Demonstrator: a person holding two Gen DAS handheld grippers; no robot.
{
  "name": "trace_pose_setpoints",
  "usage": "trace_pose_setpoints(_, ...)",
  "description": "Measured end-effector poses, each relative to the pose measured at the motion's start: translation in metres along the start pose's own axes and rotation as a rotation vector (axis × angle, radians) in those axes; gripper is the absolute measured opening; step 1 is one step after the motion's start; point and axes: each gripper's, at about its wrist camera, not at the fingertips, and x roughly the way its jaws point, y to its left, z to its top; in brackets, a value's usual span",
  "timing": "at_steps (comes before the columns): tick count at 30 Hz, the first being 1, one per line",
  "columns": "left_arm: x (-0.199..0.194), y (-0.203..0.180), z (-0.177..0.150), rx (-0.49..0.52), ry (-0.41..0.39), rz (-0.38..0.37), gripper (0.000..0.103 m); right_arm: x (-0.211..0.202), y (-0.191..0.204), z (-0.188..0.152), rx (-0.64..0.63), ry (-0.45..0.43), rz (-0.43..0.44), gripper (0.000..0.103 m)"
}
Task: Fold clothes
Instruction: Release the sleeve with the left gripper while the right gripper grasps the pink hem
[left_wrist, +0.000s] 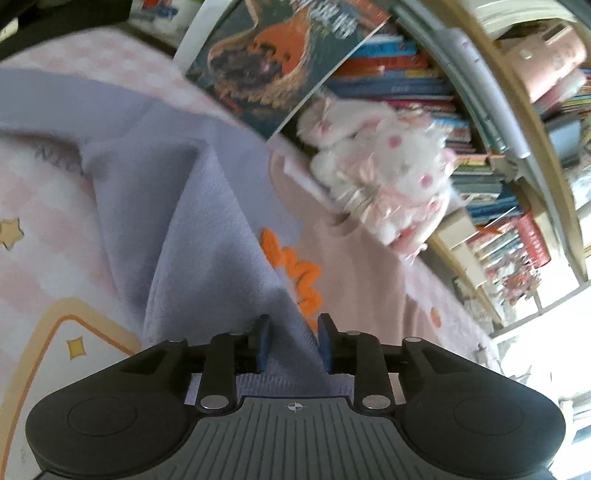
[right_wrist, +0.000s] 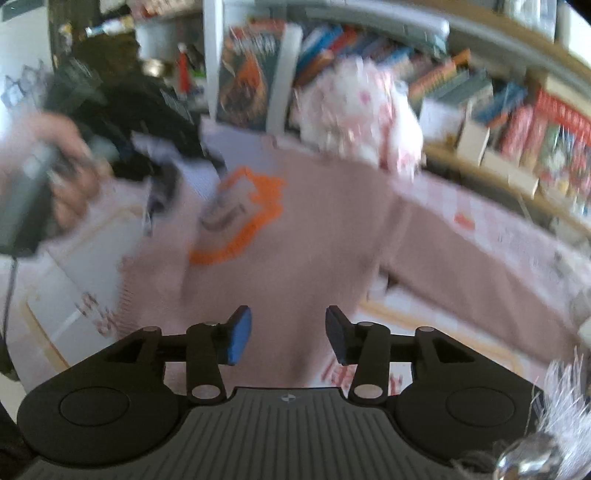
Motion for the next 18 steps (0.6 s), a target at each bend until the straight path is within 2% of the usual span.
trace_pose_setpoints(3,0.002,0.007,-0.003,-0.013,0.016,-0.007,0.034,-0.016,0.003,0.01,-0.003,-0.083,0.017,0.05)
trace_pose_setpoints(5,-0.002,0.009,-0.005,-0.016,0.008,-0.018,0.034,-0.023,0.003,0.016,-0.003,-0.114,0.07,0.055)
trace_pose_setpoints(7,-0.007,0.01,-0.007,-0.016,-0.003,-0.03,0.034,-0.021,0.004,0.021,-0.006,-0.088,0.151,0.063)
trace_pose_setpoints(9,-0.017,0.009,-0.008,-0.007,-0.015,-0.036,0.034,-0.009,0.008,0.021,-0.004,-0.016,0.226,0.062)
trace_pose_setpoints(11,-0.032,0.009,-0.01,0.0,-0.046,-0.047,0.034,0.006,0.011,0.019,0.01,0.059,0.237,0.047)
trace_pose_setpoints(12,-0.044,0.012,-0.011,-0.007,-0.088,-0.059,0.038,0.012,0.011,0.017,0.018,0.088,0.218,0.02)
trace_pose_setpoints(13,-0.057,0.018,-0.012,-0.021,-0.128,-0.067,0.041,0.018,0.011,0.015,0.027,0.117,0.199,0.011)
trace_pose_setpoints(14,-0.067,0.024,-0.013,-0.025,-0.156,-0.059,0.047,0.022,0.008,0.013,0.051,0.133,0.172,0.01)
trace_pose_setpoints(16,-0.082,0.034,-0.015,-0.019,-0.196,-0.023,0.048,0.026,-0.002,0.011,0.105,0.137,0.134,0.006)
trace_pose_setpoints(18,-0.082,0.041,-0.016,0.021,-0.177,0.035,0.048,0.029,-0.011,0.011,0.148,0.14,0.117,0.006)
